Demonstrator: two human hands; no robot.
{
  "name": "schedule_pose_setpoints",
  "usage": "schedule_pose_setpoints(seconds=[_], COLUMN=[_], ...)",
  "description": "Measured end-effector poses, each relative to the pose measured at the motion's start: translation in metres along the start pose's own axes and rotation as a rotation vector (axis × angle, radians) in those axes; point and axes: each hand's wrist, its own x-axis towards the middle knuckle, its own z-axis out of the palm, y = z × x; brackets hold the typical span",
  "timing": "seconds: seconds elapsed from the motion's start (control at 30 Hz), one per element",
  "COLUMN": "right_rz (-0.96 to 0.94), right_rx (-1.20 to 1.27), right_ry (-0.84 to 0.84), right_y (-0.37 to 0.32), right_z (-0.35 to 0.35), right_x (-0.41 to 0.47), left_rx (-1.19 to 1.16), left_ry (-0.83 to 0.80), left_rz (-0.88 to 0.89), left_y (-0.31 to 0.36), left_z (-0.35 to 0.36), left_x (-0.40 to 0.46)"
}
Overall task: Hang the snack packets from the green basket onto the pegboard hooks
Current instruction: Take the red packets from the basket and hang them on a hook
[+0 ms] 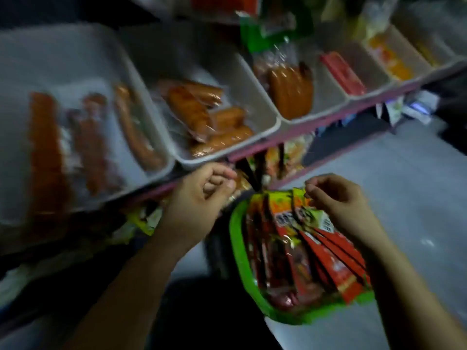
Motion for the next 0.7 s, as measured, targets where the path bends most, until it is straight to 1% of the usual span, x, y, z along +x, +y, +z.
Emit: schedule_pose_setpoints(seconds=[0.07, 0.13, 0.23, 0.33, 0.47, 0.5, 0.57, 0.63, 0.7], right_rz=[0.099, 0.192, 0.254, 0.334, 0.427, 0.420, 0.349, 0.246, 0.152], right_rx=[-0.078, -0.177, -0.353, -0.499, -0.545, -0.597, -0.742, -0.832, -0.869], right_ry=[-0.017, -0.061, -0.082, -0.046, -0.154, -0.165, -0.134, -0.058, 0.022], right_y=[0.051, 0.096, 0.152, 0.195, 0.227, 0.231, 0.231, 0.224, 0.212], right_z=[-0.018, -0.024, -0.026, -0.033, -0.044, -0.043, -0.038, -0.030, -0.026], right_x=[0.000, 0.001, -0.002, -0.002, 0.000, 0.001, 0.000, -0.005, -0.009], left_rx=[0.032, 0.056, 0.132, 0.188, 0.246, 0.276, 0.318, 0.283, 0.185], left_ry=[-0.087, -0.137, -0.200, -0.235, -0.303, -0.328, -0.362, -0.320, -0.238], left_rz=[-0.071, -0.144, -0.245, -0.280, -0.411, -0.448, -0.510, -0.577, -0.627], left_y=[-0.029, -0.058, -0.095, -0.118, -0.131, -0.132, -0.131, -0.127, -0.122], left_z=[0.046, 0.085, 0.130, 0.165, 0.200, 0.207, 0.218, 0.227, 0.231], left_x=[0.004, 0.008, 0.011, 0.012, 0.014, 0.015, 0.017, 0.020, 0.024])
